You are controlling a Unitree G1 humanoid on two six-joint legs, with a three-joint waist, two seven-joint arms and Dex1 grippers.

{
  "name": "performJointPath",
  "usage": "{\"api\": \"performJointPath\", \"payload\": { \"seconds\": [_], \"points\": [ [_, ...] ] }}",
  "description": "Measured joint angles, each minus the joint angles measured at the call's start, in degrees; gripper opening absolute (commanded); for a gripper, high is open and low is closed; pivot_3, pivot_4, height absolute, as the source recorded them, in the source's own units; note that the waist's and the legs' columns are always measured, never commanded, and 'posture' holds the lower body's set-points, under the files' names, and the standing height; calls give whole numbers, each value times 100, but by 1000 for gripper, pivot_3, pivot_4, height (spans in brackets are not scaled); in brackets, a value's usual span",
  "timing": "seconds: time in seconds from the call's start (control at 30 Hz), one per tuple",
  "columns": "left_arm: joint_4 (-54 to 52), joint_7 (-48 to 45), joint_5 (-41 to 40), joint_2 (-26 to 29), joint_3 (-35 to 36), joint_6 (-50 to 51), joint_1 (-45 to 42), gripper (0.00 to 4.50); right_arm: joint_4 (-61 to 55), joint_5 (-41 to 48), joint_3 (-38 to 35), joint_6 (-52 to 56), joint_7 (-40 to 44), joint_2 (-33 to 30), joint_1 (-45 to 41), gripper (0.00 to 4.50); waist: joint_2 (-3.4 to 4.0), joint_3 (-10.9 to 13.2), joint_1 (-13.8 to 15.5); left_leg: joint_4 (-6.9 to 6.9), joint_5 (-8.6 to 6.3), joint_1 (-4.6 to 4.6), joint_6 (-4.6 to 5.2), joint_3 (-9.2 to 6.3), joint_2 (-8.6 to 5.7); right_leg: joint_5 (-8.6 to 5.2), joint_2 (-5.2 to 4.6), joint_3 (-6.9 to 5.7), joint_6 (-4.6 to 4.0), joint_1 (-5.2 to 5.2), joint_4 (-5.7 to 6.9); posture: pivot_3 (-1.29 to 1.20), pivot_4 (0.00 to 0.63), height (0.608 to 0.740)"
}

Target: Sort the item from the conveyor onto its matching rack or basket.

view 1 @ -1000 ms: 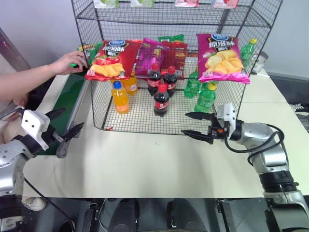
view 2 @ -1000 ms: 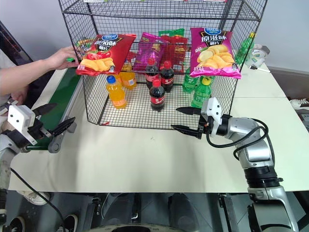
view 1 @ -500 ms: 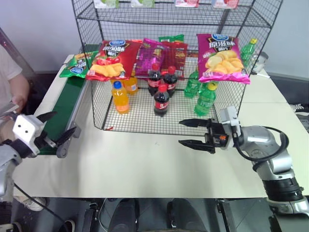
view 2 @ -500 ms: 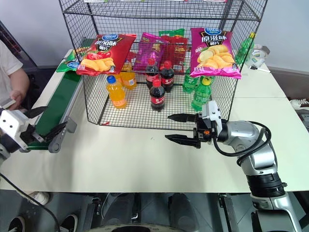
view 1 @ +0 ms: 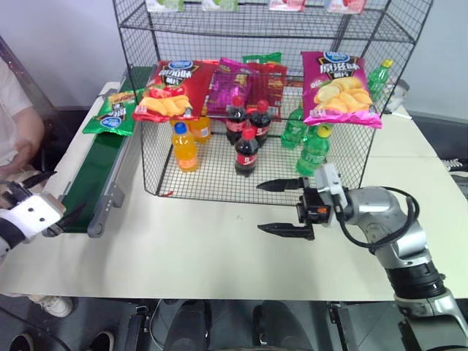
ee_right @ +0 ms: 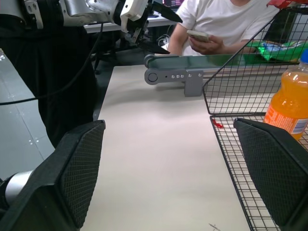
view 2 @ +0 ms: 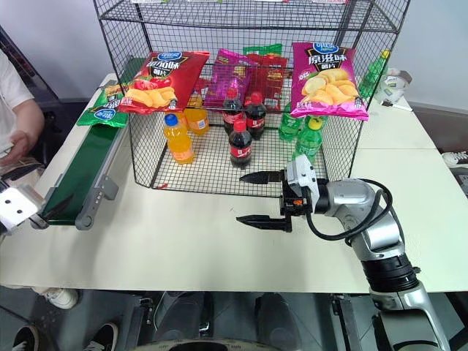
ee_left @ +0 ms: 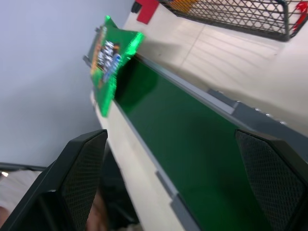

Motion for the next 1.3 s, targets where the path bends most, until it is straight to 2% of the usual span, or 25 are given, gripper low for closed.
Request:
{"api": "performJointPath", "payload": {
  "seconds": [0.37,0.57,0.67,0.8,1.3],
  "points": [
    [34,850,878,256,281,-528,684,4500,108,-83,26,-92,5,131,-84,4480,0,0,-17,-6,0,0,0,3,0,0,-1,0,0,-3,0,0,150,739],
    [-132,1448,1366,127,748,-951,1378,4500,118,-148,60,-124,-29,145,-114,4480,0,0,-29,-8,0,0,0,3,2,0,-1,0,0,-4,0,0,150,739],
    [-169,1602,1451,50,808,-995,1466,4500,135,-152,119,-124,-29,163,-159,4480,-3,-2,-9,-8,0,0,0,3,1,0,-5,-1,-1,-2,0,0,150,739],
    [-282,2247,1965,-73,875,-1203,1562,4500,184,-156,143,-121,-24,166,-286,4480,-3,-2,-15,-8,-1,0,1,3,-1,0,-6,-1,-1,-3,-1,0,150,739],
    [40,2825,2242,-224,544,-1371,1561,4500,284,-226,157,-140,1,119,-266,4480,-4,-3,-21,-8,-1,0,1,3,0,0,-7,-2,-1,-3,-1,0,150,739]
  ]
}}
